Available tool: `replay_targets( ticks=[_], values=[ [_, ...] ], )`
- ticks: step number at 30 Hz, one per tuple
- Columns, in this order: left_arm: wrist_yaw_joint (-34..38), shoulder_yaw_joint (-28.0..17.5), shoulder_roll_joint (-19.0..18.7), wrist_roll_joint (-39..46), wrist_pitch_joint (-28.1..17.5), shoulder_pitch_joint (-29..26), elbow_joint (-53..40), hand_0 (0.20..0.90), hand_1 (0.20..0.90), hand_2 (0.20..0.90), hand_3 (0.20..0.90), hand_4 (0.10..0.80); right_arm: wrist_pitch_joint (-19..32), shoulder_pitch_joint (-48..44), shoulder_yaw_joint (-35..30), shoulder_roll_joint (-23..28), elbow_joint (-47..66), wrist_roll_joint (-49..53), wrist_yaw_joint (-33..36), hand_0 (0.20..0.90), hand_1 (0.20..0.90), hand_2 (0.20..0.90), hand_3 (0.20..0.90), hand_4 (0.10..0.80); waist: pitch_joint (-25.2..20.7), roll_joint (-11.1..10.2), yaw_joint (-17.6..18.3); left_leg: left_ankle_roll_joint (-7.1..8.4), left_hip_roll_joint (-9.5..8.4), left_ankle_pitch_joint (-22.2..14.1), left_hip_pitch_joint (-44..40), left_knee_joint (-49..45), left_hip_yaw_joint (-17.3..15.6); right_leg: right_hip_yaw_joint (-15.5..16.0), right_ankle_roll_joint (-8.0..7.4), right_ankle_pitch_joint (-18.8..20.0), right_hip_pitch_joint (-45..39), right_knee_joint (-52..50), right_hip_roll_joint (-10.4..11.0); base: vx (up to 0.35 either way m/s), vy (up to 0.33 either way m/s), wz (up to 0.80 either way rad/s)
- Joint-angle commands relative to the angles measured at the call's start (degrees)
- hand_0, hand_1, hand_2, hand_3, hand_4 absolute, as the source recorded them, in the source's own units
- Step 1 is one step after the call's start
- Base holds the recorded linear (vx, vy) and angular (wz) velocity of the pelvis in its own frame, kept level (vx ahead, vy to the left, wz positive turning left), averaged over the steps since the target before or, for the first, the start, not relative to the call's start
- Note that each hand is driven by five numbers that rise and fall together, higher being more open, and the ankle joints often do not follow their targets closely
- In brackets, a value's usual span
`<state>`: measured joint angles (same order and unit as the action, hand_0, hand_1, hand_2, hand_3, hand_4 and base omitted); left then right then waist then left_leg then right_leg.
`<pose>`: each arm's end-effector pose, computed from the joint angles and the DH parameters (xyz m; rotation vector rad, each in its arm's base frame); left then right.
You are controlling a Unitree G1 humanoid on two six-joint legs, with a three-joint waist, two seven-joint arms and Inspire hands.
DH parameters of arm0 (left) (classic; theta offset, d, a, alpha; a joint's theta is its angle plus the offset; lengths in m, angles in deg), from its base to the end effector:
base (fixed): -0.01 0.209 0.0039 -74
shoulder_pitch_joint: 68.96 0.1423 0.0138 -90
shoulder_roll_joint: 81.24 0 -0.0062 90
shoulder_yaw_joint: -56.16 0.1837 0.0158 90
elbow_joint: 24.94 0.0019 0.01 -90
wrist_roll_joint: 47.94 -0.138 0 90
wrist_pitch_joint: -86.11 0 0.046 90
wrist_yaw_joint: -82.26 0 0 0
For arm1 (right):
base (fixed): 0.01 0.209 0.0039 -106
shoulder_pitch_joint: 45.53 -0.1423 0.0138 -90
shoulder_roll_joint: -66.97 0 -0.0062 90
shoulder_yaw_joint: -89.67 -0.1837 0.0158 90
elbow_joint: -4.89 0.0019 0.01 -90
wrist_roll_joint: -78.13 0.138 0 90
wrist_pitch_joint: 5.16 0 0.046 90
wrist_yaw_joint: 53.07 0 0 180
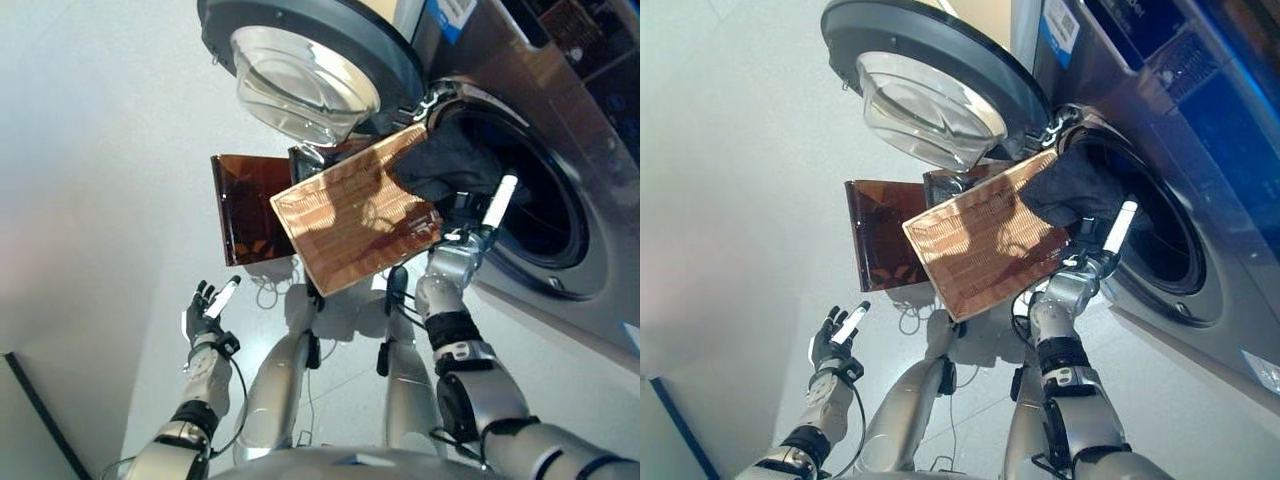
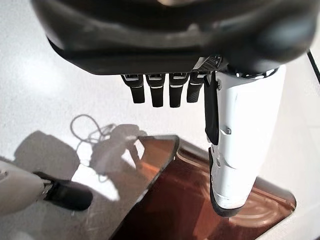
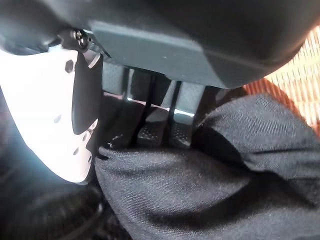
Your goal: Pick up the clothes and place them into the washing machine
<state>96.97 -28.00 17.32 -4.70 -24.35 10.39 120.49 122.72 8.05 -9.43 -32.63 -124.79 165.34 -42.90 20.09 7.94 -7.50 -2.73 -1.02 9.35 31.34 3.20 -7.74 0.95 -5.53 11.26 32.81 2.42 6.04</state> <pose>0.1859 0.1825 -0.0661 -0.4098 0.4774 0.5669 0.3055 -0.1927 0.0807 1.4400 -0.3854 -0.6992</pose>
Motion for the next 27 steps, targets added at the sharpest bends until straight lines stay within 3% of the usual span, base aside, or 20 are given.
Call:
replay_targets(
  ticks=[1,8,17,22,27],
  values=[
    [-0.28,1.45,-1.76,1.40,-3.98,1.17,3.15,0.900,0.900,0.900,0.900,0.800,6.91,-4.03,-3.90,5.77,2.30,0.12,-1.92,0.200,0.200,0.200,0.200,0.300,-2.07,3.98,-1.97,6.35,-1.68,-2.08,-1.86,1.80,3.02,0.79,-0.01,-2.68,-2.78,-2.71,-3.14,0.000,0.000,0.00],
    [-1.18,2.80,-2.84,1.47,-4.40,1.65,2.58,0.900,0.900,0.900,0.900,0.800,7.71,-11.44,-7.92,12.51,-5.84,2.16,0.91,0.200,0.200,0.200,0.200,0.300,-3.15,5.98,-3.18,6.30,-1.89,-2.00,-1.35,1.80,3.04,0.34,-0.14,-2.81,-1.82,-3.00,-2.95,0.000,0.000,0.00],
    [-2.06,3.52,-3.11,1.23,-4.43,1.93,3.37,0.900,0.900,0.900,0.900,0.800,9.77,-14.45,-13.68,17.24,-12.06,6.91,0.67,0.200,0.200,0.200,0.200,0.300,-4.33,7.48,-3.65,6.29,-1.91,-2.06,-1.07,1.80,2.99,0.27,-0.11,-3.20,-0.92,-3.50,-3.01,0.000,0.000,0.00],
    [-2.15,3.41,-4.22,0.74,-4.37,2.75,3.58,0.900,0.900,0.900,0.900,0.800,10.46,-18.42,-15.87,26.30,-17.24,6.52,4.24,0.200,0.200,0.200,0.200,0.300,-5.63,8.14,-4.05,6.29,-2.02,-2.10,-0.75,1.80,2.95,0.19,-0.29,-3.37,-0.38,-3.59,-2.91,0.000,0.003,0.02],
    [-2.01,3.19,-4.88,0.72,-4.24,3.12,2.97,0.900,0.900,0.900,0.900,0.800,12.03,-21.30,-16.37,31.16,-19.37,5.75,7.70,0.200,0.200,0.200,0.200,0.300,-6.02,8.98,-4.32,6.35,-2.10,-2.04,-0.37,1.80,2.74,-0.06,-0.39,-3.47,0.10,-3.78,-2.85,-0.003,0.003,-0.03]
  ],
)
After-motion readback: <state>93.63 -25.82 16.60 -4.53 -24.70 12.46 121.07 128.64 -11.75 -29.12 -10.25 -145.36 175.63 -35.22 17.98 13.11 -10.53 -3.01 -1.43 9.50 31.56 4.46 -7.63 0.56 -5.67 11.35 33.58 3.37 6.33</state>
